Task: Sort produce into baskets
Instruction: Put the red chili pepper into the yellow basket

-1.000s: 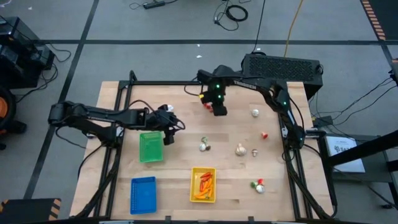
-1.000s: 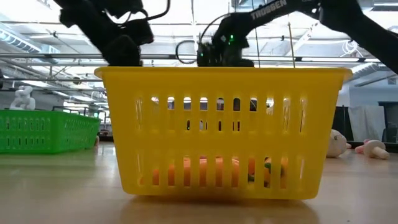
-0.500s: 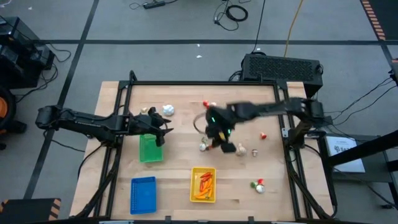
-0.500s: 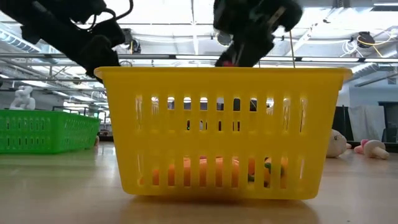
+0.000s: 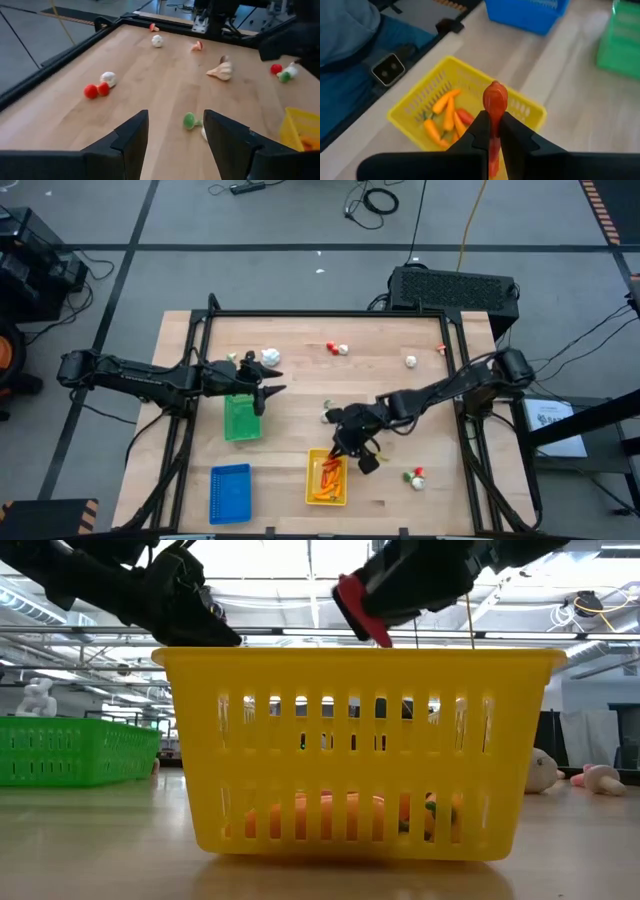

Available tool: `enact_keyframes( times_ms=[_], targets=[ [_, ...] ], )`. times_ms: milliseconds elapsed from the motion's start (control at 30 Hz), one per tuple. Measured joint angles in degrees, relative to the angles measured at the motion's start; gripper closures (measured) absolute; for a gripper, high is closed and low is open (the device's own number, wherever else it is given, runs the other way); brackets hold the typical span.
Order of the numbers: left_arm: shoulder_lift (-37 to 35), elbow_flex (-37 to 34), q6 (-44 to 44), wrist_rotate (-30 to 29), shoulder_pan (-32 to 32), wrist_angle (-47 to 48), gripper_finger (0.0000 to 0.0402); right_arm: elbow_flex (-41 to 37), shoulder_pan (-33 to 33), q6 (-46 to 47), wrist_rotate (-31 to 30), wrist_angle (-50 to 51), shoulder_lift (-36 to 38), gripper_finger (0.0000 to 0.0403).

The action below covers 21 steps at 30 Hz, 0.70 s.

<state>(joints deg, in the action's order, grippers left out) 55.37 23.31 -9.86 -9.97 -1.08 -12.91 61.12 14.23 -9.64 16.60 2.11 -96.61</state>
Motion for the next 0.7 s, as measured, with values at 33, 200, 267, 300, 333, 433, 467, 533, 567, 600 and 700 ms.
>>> enact_keyframes(
  times_ms=[33, 200, 267, 300, 333, 433, 467, 533, 567, 600, 700],
  targets=[
    [0.0, 0.0, -0.3, 0.1, 0.0, 0.0, 0.0203, 0.0, 0.4, -1.0, 0.0, -1.1, -0.2, 0.0381],
    [0.0, 0.0, -1.8, 0.3, 0.0, -0.1, 0.0203, 0.2, 1.9, -4.4, 0.3, -6.5, -2.1, 0.0381],
    [0.0, 0.0, -1.8, 0.3, 0.0, -0.1, 0.0203, 0.2, 2.6, -4.5, 0.5, -9.0, -3.4, 0.0381],
    [0.0, 0.0, -1.8, 0.3, 0.0, -0.2, 0.0203, 0.2, 2.9, -4.6, 1.4, -9.9, -4.0, 0.0381],
    [0.0, 0.0, -1.8, 0.3, 0.0, -0.3, 0.0203, 0.2, 3.1, -4.5, 2.1, -10.9, -4.6, 0.0381],
    [0.0, 0.0, -1.8, 0.3, 0.0, -0.3, 0.0203, 0.2, 3.4, -3.0, 2.7, -11.1, -5.8, 0.0381],
    [0.0, 0.0, -1.8, 0.3, 0.0, -0.3, 0.0203, 0.1, 3.4, -2.2, 2.3, -10.9, -6.0, 0.038],
    [0.0, 0.0, -1.8, 0.3, 0.0, -0.3, 0.0203, 0.1, 3.3, 0.6, 1.4, -11.0, -6.4, 0.0376],
    [0.0, 0.0, -1.8, 0.3, 0.0, -0.2, 0.0203, 0.1, 3.2, 1.5, 1.4, -10.7, -6.4, 0.0374],
    [0.0, 0.0, -1.8, 0.3, 0.0, -0.1, 0.0203, 0.1, 3.2, 2.2, 1.4, -10.6, -6.4, 0.0371],
    [0.0, 0.0, -1.8, 0.8, 0.0, 0.2, 0.0203, 0.1, 3.3, 2.4, 1.4, -10.8, -6.5, 0.0362]
  ],
)
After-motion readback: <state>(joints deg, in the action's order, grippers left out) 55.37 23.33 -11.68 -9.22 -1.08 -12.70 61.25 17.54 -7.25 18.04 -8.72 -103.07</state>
